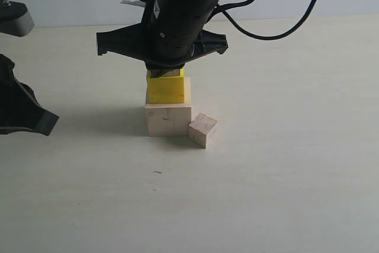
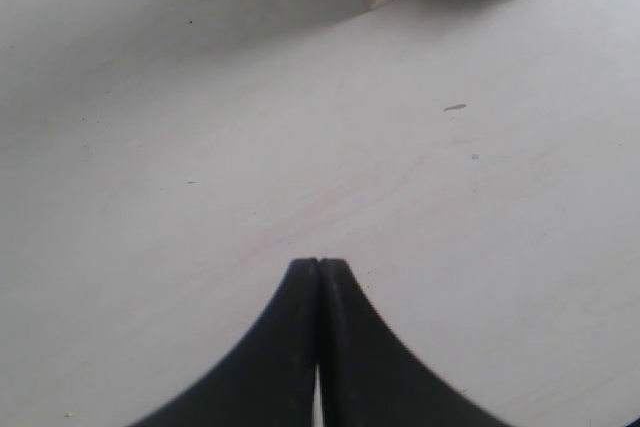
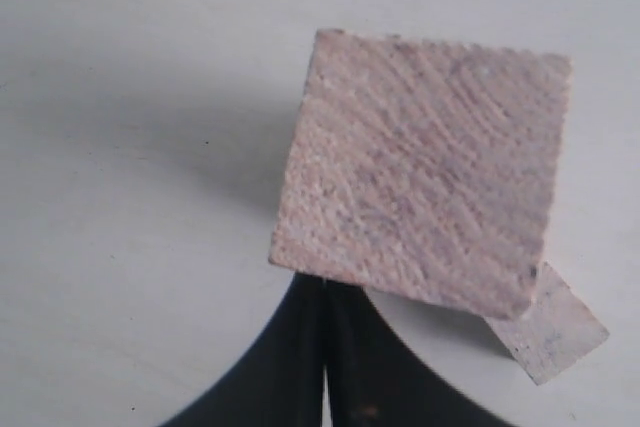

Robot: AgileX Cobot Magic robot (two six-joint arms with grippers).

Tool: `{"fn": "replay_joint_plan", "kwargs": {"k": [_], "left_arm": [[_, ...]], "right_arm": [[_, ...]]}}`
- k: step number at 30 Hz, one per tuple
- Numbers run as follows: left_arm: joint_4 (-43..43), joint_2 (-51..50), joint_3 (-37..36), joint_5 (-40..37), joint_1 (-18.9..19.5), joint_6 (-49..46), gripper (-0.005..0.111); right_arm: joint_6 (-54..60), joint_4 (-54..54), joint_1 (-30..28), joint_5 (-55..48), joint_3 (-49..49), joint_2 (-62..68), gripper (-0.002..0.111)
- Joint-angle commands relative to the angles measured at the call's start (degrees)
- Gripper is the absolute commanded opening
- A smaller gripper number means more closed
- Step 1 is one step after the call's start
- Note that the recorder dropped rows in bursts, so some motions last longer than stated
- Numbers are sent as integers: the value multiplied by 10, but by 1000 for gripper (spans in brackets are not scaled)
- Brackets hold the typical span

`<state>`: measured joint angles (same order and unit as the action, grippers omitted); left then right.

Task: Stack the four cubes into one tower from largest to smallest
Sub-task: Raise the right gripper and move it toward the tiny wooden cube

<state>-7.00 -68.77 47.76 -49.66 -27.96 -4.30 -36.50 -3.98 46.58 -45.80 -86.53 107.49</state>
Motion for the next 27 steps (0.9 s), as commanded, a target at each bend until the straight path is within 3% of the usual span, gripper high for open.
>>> {"fn": "replay_joint_plan", "kwargs": {"k": [1,15,22,27], "left_arm": [[-6,1,-2,-1,0,0,0],[-6,1,-2,-1,0,-6,0],[-6,1,-2,-1,0,-11,0],[-10,1,-2,-1,0,-11,0]], "right_arm": [[5,-8,0,5,-3,-1,0],[121,84,0,-66,7,-98,0],[130,15,0,-34,137,-227,0],[144,-39,-16,-33,222,-249,0]]}}
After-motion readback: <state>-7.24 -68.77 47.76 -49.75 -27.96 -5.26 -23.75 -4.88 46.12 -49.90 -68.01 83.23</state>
